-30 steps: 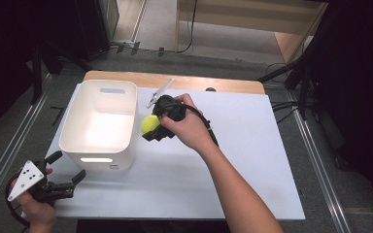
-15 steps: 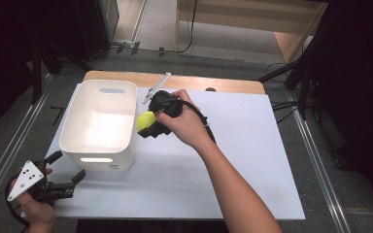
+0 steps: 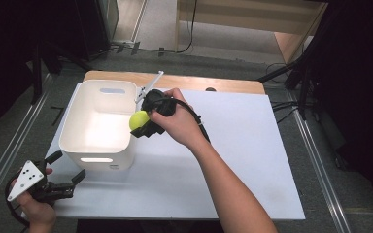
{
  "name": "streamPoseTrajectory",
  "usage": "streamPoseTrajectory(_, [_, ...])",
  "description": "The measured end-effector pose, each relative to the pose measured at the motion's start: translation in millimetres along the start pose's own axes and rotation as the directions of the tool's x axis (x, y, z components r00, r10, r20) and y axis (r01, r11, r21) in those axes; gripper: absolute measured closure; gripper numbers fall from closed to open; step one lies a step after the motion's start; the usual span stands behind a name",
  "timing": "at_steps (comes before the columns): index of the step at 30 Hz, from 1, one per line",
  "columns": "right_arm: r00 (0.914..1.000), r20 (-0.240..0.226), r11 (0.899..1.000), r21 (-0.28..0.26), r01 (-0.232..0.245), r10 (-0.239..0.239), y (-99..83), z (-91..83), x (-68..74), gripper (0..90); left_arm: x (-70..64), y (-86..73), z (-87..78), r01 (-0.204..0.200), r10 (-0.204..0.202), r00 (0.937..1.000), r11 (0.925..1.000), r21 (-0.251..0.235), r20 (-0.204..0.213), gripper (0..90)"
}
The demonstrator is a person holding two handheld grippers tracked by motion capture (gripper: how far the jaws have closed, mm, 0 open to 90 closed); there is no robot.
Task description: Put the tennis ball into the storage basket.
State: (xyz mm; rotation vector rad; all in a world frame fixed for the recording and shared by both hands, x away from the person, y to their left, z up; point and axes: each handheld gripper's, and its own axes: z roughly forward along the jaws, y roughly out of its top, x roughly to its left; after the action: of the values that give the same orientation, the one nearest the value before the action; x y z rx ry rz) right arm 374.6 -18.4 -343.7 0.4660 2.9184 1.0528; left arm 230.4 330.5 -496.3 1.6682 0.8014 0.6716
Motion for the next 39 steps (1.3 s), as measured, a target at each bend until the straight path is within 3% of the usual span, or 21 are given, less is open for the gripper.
streamPoseTrajectory(6, [0.9996,-0.016,1.000,-0.006,0.025,-0.025,5.0,4.7,1.3,24.0,0.0,0.0,0.0,-0.001,0.001,1.0000,1.0000,0.002,0.001,0.0])
streamPoseTrajectory(11, [0.9998,-0.014,1.000,-0.002,0.015,-0.015,10.2,6.2,4.7,23.9,0.0,0.0,0.1,-0.003,0.003,1.0000,1.0000,0.001,0.003,0.0])
streamPoseTrajectory(23, [0.9980,-0.039,0.999,-0.012,0.048,-0.049,23.7,18.6,9.5,24.0,0.1,0.0,0.1,0.000,0.000,1.0000,1.0000,-0.001,0.001,0.0])
streamPoseTrajectory(39, [0.9973,-0.046,0.998,0.002,0.057,-0.057,37.9,36.7,15.0,24.0,0.0,0.1,0.3,0.000,0.000,1.0000,1.0000,-0.002,0.004,0.0])
